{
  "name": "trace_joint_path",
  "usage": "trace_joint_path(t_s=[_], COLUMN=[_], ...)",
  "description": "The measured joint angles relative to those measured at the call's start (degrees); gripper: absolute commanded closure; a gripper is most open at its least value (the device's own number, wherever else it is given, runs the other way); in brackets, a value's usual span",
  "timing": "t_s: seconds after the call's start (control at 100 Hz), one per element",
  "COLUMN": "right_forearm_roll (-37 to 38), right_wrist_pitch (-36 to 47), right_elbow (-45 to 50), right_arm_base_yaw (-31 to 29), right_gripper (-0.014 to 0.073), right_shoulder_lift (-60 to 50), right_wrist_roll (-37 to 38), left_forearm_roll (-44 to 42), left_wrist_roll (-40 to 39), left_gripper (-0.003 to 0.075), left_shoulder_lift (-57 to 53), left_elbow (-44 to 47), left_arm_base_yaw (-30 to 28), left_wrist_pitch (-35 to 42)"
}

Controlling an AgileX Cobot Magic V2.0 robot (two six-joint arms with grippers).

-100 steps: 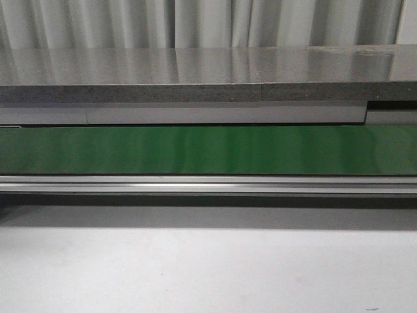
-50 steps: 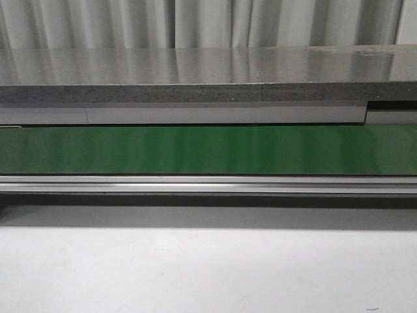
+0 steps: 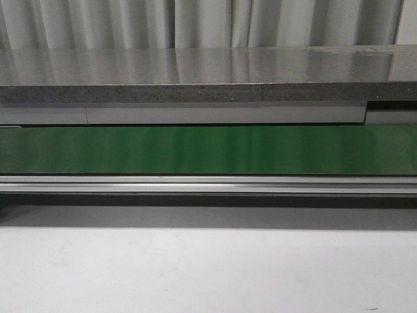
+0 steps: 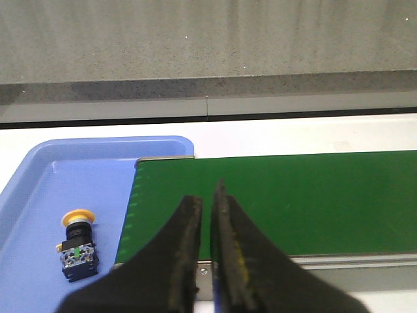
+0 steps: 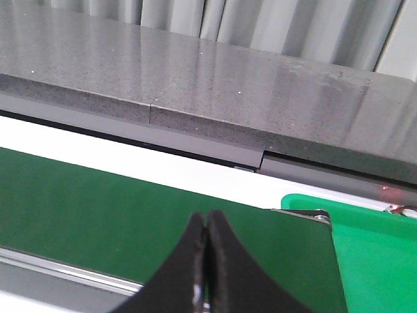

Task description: Move button from right to left

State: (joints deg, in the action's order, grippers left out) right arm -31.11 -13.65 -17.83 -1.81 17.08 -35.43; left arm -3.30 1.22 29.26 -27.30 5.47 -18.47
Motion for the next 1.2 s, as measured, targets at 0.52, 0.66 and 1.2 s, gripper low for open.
trace_joint_path(t_s=[0.52,0.66,1.2], right_forearm_roll=[0.0,-0.1,-0.1], right_wrist_pitch=[0.0,0.0,0.0], right_elbow=[0.0,0.0,0.0], right_arm_base_yaw=[0.0,0.0,0.0], right_gripper=[0.0662,0.0662,0.0662], right_shoulder_lift=[0.0,0.0,0.0], right_wrist_roll=[0.0,0.0,0.0], left_forearm_roll=[0.22,0.22,0.22], left_wrist_roll=[0.0,0.0,0.0], left_gripper=[0.0715,0.0715,0.0715], left_shoulder_lift=[-0.34,-0.34,-3.37], left_elbow=[0.0,0.0,0.46], left_arm_base_yaw=[0.0,0.0,0.0], left_wrist_pitch=[-0.36,-0.38,-0.19])
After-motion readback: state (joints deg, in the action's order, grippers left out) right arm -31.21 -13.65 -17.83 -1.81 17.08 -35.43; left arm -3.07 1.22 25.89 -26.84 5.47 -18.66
